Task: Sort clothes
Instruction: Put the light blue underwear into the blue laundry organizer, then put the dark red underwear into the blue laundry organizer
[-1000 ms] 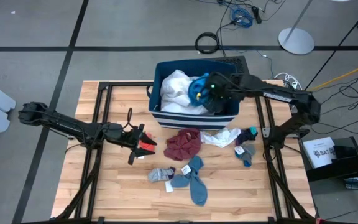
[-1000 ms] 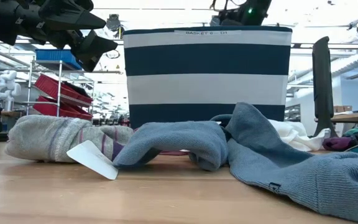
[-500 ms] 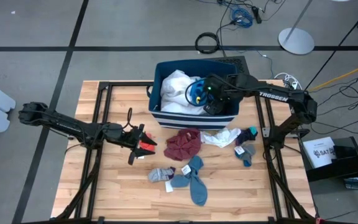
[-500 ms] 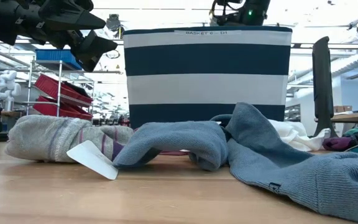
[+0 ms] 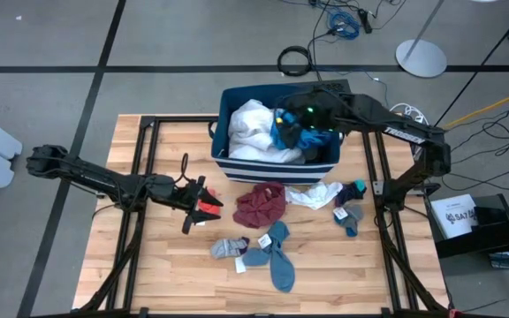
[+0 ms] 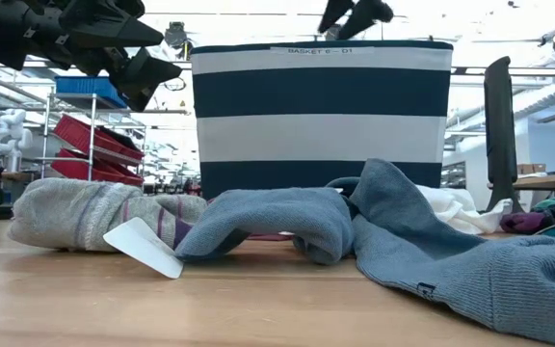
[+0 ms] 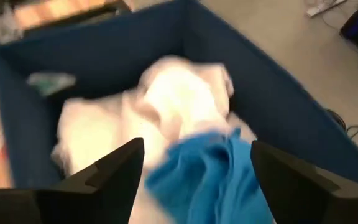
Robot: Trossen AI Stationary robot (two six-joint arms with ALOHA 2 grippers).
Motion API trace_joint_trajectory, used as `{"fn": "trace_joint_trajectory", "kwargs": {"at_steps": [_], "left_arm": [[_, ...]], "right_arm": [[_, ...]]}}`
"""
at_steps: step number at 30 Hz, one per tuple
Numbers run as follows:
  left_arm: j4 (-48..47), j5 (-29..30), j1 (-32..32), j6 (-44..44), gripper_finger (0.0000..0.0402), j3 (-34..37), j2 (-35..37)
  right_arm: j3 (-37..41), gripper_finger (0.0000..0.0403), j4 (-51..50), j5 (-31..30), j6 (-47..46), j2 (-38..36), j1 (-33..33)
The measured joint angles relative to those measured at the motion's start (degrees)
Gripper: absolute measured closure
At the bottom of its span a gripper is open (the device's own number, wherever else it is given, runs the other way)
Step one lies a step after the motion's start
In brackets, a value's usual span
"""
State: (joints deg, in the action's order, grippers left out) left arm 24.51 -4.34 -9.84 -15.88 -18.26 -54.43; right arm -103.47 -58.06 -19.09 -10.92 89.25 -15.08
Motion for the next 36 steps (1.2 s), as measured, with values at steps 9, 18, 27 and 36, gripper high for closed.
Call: {"fn": "trace_joint_trajectory", "kwargs": {"at_steps": [9, 18, 27, 36], "left_arm": [[0.42, 0.0, -0.05, -0.28, 0.0187, 0.0, 0.0], [-0.26, 0.0, -0.05, -0.22, 0.0187, 0.0, 0.0], [-0.28, 0.0, -0.05, -0.2, 0.0187, 0.0, 0.0], [-0.26, 0.0, -0.05, -0.2, 0.0187, 0.0, 0.0]], "right_arm": [[8.97, 0.0194, 6.2, -2.66, -1.22, 6.42, -3.25], [16.25, 0.0373, 11.16, -5.23, -0.46, 14.57, -3.33], [14.21, 0.0365, 9.05, 2.15, 2.17, 15.54, -2.95], [2.28, 0.0304, 8.41, 1.33, 6.03, 8.59, -2.81]]}}
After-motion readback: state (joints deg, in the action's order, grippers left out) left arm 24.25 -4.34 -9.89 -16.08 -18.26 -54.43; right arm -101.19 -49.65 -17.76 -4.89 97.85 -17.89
